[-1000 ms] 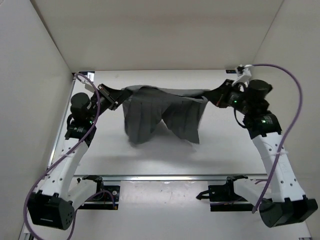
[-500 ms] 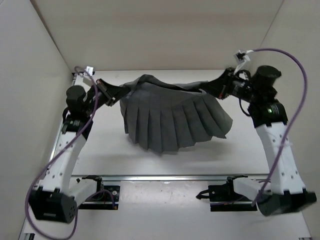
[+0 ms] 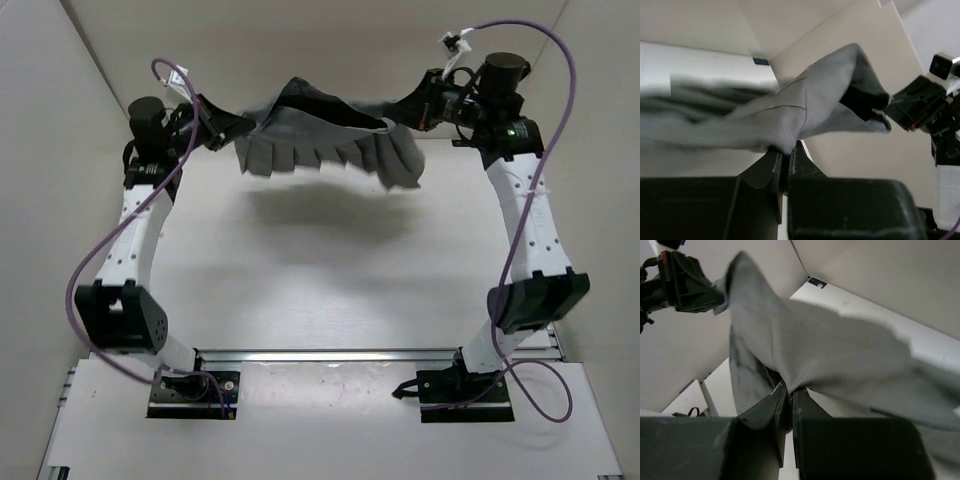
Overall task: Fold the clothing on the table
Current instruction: Flatten the skirt out
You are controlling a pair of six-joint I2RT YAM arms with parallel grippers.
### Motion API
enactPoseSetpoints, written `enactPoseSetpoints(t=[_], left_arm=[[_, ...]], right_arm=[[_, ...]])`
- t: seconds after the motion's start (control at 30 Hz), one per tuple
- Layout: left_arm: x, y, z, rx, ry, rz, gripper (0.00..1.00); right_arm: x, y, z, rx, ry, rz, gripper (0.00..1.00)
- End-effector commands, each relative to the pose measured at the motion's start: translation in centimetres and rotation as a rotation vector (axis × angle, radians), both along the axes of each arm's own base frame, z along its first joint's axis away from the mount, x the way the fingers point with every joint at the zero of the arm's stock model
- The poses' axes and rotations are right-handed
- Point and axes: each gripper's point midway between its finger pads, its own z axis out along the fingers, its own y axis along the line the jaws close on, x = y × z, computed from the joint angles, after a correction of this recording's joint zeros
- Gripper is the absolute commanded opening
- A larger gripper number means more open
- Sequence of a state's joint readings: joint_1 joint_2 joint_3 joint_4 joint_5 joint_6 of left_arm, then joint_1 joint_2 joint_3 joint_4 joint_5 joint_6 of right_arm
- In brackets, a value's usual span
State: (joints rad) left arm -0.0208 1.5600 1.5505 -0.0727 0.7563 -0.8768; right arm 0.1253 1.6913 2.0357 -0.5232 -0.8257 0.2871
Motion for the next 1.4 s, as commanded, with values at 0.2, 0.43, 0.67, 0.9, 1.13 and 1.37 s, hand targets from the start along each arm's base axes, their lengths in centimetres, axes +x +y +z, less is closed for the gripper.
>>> enactPoseSetpoints(t=[0.2,0.43,0.67,0.9,1.13,1.37], left_arm=[[-11.8,-2.2,-20.1,0.058,0.307,-0.046,0.00],[-20.0,-1.8,-33.0,0.094,0.592,-0.063,0.53],[-21.9,-0.9,-32.8,0.165,0.566,-0.019,0.67],[-23.6,-0.3,-35.2,0.177,0.629,0.012,0.66],[-24.4,-0.6,-36.0,0.192,0.645,0.009,0.53],[-25.3,-0.5,-36.8,0.202,0.654,0.000,0.20]], right_arm=[[-4.3,-1.5,-18.2,0.036,0.358,0.015,0.00],[-12.8,-1.6,-32.3,-0.093,0.691,-0.112,0.41],[-16.1,-5.2,-33.9,-0.126,0.732,-0.294,0.67],[-19.5,-4.8,-37.0,-0.159,0.872,-0.302,0.67],[-21.8,-3.0,-39.2,-0.162,0.927,-0.261,0.61],[-21.0,-3.1,-39.6,-0.184,0.902,-0.280,0.25]])
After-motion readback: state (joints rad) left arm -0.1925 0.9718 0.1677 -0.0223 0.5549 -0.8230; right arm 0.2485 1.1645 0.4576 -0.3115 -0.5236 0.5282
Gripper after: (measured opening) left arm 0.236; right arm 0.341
